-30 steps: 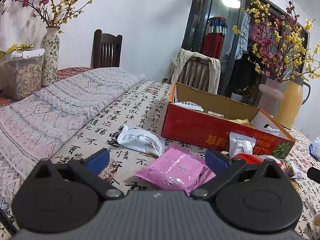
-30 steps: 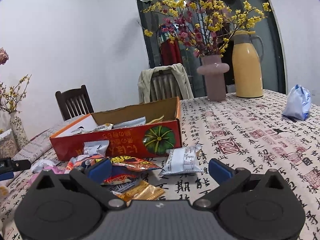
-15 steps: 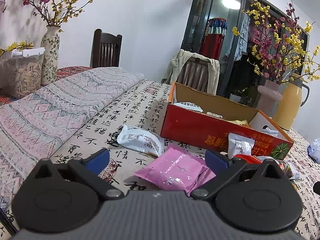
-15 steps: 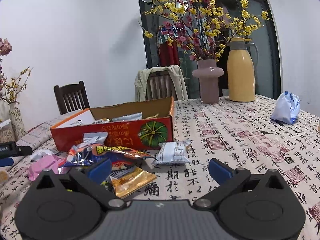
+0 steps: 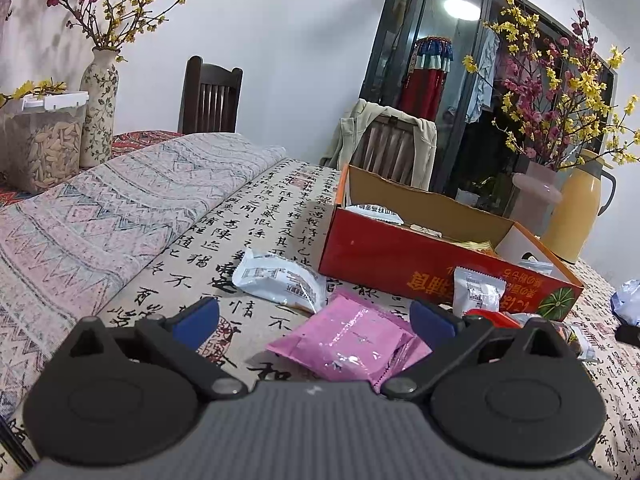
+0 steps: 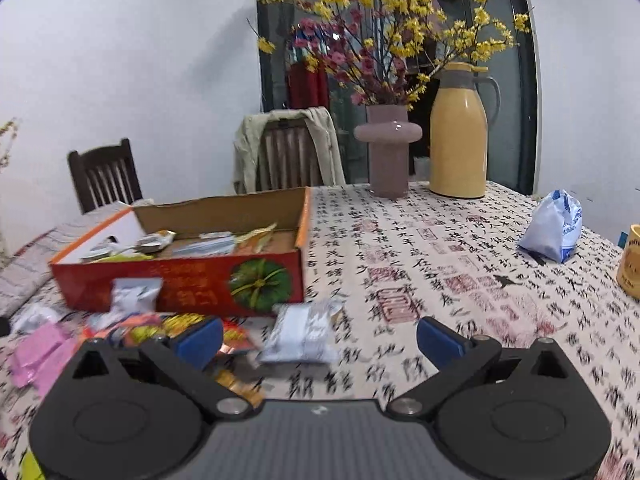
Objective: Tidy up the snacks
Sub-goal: 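Grasp the silver-white packet with the right gripper, then grasp the pink packet with the left gripper while the right gripper holds the silver-white packet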
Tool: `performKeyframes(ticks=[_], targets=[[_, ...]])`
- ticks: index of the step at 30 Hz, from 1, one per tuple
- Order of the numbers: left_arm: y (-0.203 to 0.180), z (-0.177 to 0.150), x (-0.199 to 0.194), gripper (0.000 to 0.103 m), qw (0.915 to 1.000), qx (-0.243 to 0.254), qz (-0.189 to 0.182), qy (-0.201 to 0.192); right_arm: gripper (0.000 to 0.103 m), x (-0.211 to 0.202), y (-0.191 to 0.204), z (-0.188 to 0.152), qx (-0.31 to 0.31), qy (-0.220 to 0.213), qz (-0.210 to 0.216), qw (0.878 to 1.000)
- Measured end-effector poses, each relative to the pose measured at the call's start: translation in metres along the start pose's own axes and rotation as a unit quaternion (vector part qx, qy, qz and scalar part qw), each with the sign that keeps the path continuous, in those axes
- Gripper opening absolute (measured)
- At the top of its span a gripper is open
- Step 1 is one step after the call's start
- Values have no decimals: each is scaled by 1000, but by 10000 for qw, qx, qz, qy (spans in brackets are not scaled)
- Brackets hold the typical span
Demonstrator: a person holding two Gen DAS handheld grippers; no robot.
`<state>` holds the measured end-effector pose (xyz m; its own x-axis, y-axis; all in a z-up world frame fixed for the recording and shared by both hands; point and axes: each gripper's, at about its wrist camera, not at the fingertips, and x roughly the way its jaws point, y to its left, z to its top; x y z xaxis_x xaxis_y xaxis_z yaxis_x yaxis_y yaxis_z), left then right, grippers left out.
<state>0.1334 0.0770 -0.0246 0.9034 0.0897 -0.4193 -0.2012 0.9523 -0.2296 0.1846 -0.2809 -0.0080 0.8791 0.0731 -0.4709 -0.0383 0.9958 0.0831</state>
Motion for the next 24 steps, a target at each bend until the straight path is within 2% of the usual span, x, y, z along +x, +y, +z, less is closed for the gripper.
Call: performKeyframes(ticks=[1, 3, 6, 11, 13, 14, 16, 21, 24], targets=[[0, 0, 0, 103, 10000, -1, -1, 2, 100, 7, -1, 5, -10, 71, 33, 10000], [0, 0, 0, 103, 10000, -7, -8, 7, 86, 23, 0, 13, -19, 258, 74, 9996], [0, -1, 0, 103, 10000, -10, -17, 8, 74, 49, 3, 19, -35, 530, 44, 9986], [1, -1, 1, 103, 10000, -34, -69, 21, 65, 85, 7, 16, 49, 929, 57, 9957], [1, -1, 1, 103, 9999, -50, -100, 26, 55, 92, 8, 11, 66, 1086, 61, 9940], [2, -1, 1, 103, 9999, -57, -111, 24, 45, 95, 8, 8, 95, 1135, 65, 9935], [2, -1, 0, 103, 9999, -65, -132, 15, 40, 89, 8, 5, 88, 954, -47, 9954], [2, -1, -1, 103, 9999, -69, -150, -23, 40, 52, 4, 0, 99, 285, -80, 9995], [2, -2, -1, 103, 9999, -72, -145, -32, 40, 34, 1, -8, 189, 70, -2, 9998]])
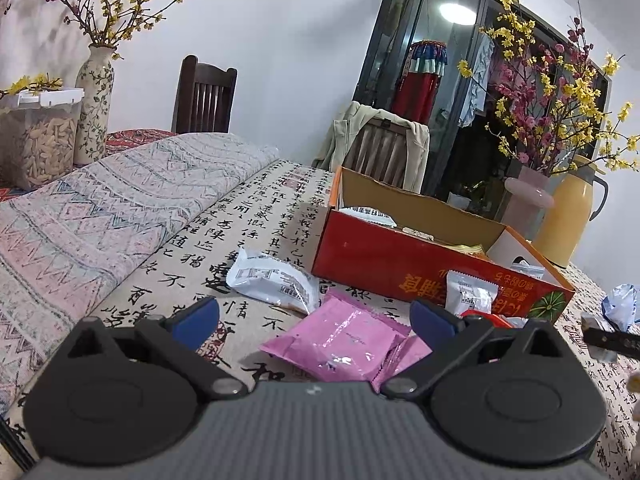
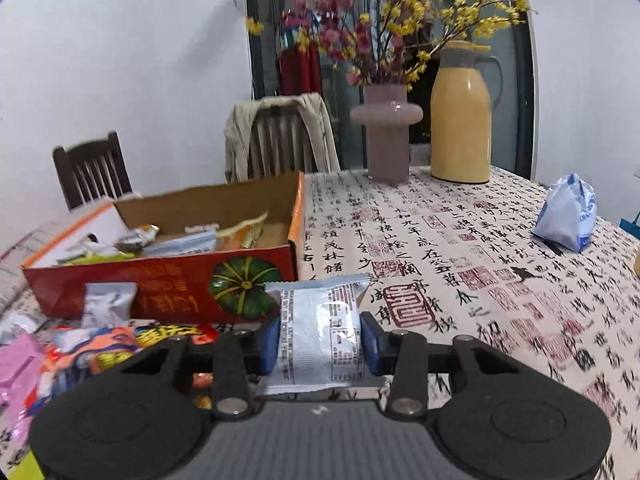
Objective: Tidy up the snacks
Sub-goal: 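Grasp the pink packet with the left gripper while the right gripper holds the silver-white packet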
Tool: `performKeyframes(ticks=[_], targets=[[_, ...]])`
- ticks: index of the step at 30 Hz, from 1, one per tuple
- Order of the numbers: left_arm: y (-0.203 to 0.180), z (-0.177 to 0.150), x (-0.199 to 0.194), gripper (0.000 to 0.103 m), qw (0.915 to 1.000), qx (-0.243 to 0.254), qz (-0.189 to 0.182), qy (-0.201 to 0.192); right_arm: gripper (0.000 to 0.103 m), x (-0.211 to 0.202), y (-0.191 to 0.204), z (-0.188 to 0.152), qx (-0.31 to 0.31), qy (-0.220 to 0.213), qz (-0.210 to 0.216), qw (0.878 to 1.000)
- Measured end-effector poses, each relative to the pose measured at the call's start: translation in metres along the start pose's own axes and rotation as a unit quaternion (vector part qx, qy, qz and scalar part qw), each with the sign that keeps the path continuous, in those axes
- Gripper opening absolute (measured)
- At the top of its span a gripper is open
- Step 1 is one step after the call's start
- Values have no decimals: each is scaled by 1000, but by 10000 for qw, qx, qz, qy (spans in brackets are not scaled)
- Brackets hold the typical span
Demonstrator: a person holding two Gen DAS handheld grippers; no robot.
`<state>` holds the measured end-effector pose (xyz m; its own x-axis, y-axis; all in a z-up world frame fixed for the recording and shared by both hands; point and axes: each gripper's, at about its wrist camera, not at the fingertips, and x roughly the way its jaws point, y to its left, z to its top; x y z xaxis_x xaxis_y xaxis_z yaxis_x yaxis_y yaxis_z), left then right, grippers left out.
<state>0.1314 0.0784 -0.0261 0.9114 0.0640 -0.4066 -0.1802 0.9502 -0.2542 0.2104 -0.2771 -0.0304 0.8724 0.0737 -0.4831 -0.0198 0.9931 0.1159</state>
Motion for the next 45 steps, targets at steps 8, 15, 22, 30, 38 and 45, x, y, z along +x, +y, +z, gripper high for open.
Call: performKeyframes(ticks=[8, 15, 22, 30, 38, 45], targets=[[0, 1, 1, 103, 10000, 5, 56, 15, 40, -12, -5, -18, 243, -98, 220, 9994], [-1, 1, 1, 103, 9999, 16, 98, 25, 40, -7, -8, -23, 370, 52, 320, 9988], [-1, 8, 15, 103, 9983, 94, 120, 566, 40, -6, -10, -24, 446, 71, 374, 9983], [-25, 13, 43, 103, 9871, 803, 457, 1304, 40, -9, -12, -26, 501, -13, 508, 9974], [-42, 14, 70, 87, 9742, 1264, 618, 1763, 40, -12, -16, -27, 568, -85, 687, 9960], [-43, 10, 74, 77, 9760, 1224, 545, 1715, 40, -13, -16, -27, 552, -130, 763, 9955]])
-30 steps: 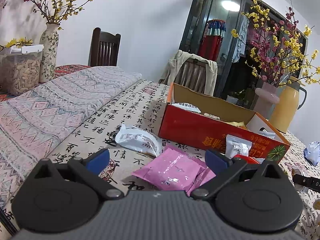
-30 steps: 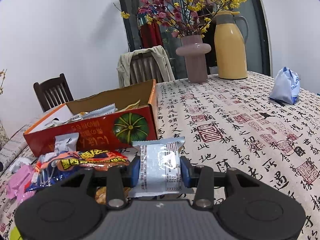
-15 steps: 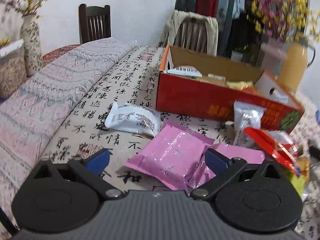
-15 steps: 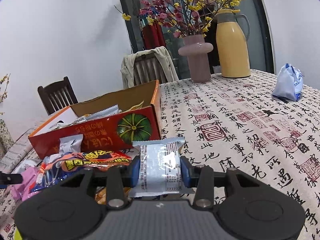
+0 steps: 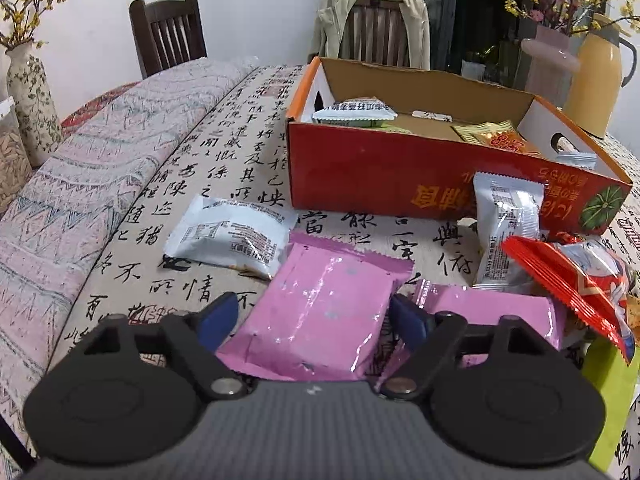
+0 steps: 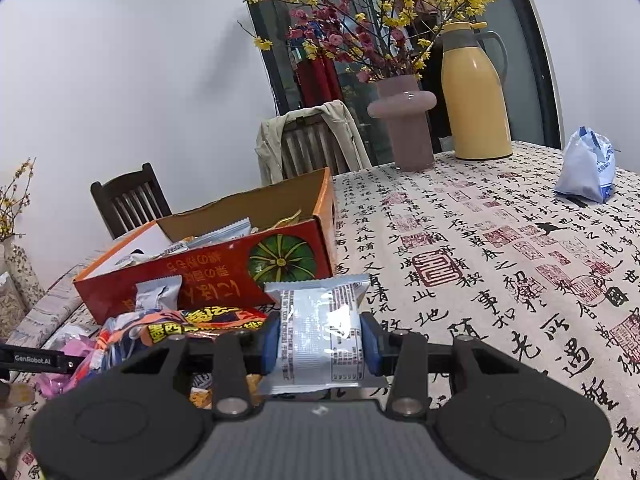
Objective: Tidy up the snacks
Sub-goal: 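Grasp the pink packet with the left gripper while the right gripper holds the silver-white packet, then carry the pink and silver-white packets over the cardboard box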
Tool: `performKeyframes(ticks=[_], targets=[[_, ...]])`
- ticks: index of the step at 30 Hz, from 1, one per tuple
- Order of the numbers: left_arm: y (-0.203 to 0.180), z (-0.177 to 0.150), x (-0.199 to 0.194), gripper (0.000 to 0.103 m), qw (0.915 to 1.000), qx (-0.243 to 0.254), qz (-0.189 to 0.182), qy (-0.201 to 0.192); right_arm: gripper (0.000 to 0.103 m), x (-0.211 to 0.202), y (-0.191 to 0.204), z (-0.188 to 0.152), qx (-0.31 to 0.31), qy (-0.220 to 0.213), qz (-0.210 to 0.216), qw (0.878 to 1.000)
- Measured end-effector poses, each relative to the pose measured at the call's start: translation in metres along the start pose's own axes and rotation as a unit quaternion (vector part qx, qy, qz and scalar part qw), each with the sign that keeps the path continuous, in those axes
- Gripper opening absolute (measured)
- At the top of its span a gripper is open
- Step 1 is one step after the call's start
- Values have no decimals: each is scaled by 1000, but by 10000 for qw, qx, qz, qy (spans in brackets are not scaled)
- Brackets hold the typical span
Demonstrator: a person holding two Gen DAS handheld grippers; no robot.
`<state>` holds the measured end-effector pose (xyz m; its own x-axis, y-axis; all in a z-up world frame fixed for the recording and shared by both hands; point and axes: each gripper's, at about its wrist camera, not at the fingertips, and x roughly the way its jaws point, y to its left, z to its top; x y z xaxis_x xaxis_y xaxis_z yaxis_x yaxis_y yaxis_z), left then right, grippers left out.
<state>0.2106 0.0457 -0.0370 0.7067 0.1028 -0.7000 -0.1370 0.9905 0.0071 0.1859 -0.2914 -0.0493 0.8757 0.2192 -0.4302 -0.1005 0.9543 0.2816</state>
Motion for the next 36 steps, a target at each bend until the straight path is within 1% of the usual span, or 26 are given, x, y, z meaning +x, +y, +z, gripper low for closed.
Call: performKeyframes(ticks=[1, 2, 3, 5, 9, 12, 17, 20, 24, 26, 29, 36], targets=[[-1, -1, -1, 70, 10000, 22, -18, -35, 40, 0, 0, 0, -8, 9, 11, 10000], [-2, 0, -2, 68, 10000, 29, -40, -47, 40, 0, 1, 0, -17, 16, 19, 10000], [-2, 0, -3, 62, 10000, 13, -35, -63, 40, 1, 1, 0, -24, 21, 26, 10000], [-3, -1, -7, 62, 9999, -24, -40, -94, 40, 1, 1, -1, -33, 34, 27, 10000], [-7, -8, -18, 62, 9995, 15, -18, -307, 40, 2, 2, -1, -51, 55, 20, 10000], [-5, -7, -27, 62, 9990, -29, -64, -448, 40, 1, 2, -1, -58, 40, 32, 10000], [-3, -3, -44, 62, 9970, -91, -20, -772, 40, 1, 3, -1, -72, 26, 27, 10000], [-6, 0, -53, 62, 9960, -130, -128, -871, 40, 0, 4, -1, -99, 12, 2, 10000], [-11, 6, -68, 62, 9936, -154, -221, -1098, 40, -1, 9, 0, -270, 27, 10, 9996], [-12, 10, -74, 62, 9922, -225, -266, -1198, 40, -4, 11, 5, -263, 29, 22, 9996], [-15, 19, -78, 62, 9910, -267, -306, -1275, 40, -10, 15, 15, -338, -116, 10, 9994], [-26, 48, -86, 62, 9874, -311, -396, -1500, 40, -14, 29, 53, -546, -391, 47, 9977]])
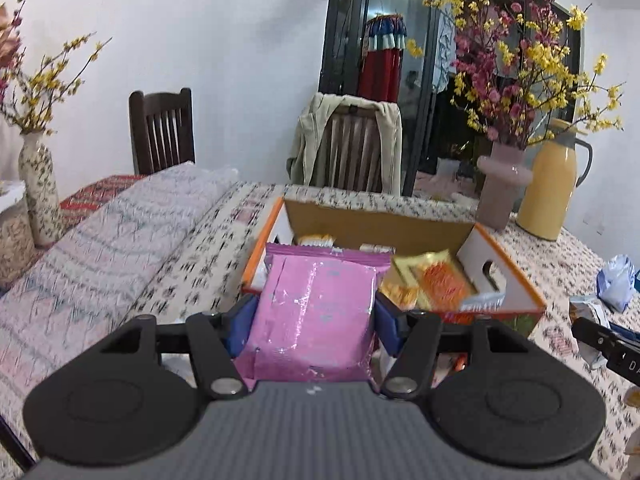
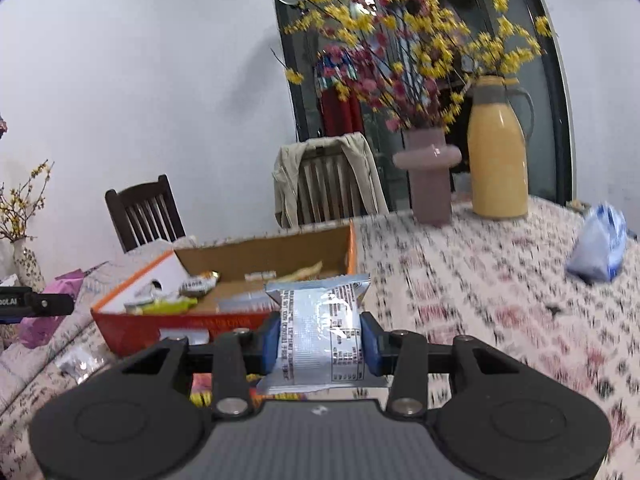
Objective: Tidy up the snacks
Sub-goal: 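Carry the pink and silver-white packets over the cardboard box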
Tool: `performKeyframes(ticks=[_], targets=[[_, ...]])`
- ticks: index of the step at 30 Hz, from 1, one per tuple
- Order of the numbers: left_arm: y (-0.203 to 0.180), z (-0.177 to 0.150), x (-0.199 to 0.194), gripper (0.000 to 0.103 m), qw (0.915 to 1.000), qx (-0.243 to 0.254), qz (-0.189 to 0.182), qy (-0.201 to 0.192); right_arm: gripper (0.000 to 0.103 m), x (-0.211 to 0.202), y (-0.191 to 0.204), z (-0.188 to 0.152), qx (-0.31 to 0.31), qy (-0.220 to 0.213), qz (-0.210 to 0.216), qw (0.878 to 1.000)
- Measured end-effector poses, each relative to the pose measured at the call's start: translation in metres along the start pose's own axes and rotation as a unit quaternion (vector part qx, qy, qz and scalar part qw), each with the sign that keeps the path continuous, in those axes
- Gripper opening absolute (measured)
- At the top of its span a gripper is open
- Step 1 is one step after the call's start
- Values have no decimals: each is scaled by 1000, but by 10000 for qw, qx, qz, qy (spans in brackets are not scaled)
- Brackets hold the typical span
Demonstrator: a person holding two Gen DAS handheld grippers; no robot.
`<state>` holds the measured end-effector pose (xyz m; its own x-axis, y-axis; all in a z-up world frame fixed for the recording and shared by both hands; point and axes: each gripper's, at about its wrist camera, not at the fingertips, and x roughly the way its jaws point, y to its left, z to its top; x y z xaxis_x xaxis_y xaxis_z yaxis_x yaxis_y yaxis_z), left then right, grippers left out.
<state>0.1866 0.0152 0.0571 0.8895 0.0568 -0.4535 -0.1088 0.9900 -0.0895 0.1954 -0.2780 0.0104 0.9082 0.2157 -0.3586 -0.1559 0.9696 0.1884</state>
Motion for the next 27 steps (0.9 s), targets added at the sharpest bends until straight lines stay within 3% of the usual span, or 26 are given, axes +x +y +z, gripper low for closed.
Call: performKeyframes(ticks=[15, 25, 27], targets=[[-25, 47, 54, 62, 9999, -85, 102, -88, 40, 53, 36, 63, -313, -284, 142, 9990], [-14, 26, 104, 62, 9992, -230, 312, -109, 40, 110, 36, 46, -188, -374, 221, 9989], [-12, 25, 107, 62, 9994, -208, 272, -77, 40, 121, 33, 42, -134, -128, 184, 9997]])
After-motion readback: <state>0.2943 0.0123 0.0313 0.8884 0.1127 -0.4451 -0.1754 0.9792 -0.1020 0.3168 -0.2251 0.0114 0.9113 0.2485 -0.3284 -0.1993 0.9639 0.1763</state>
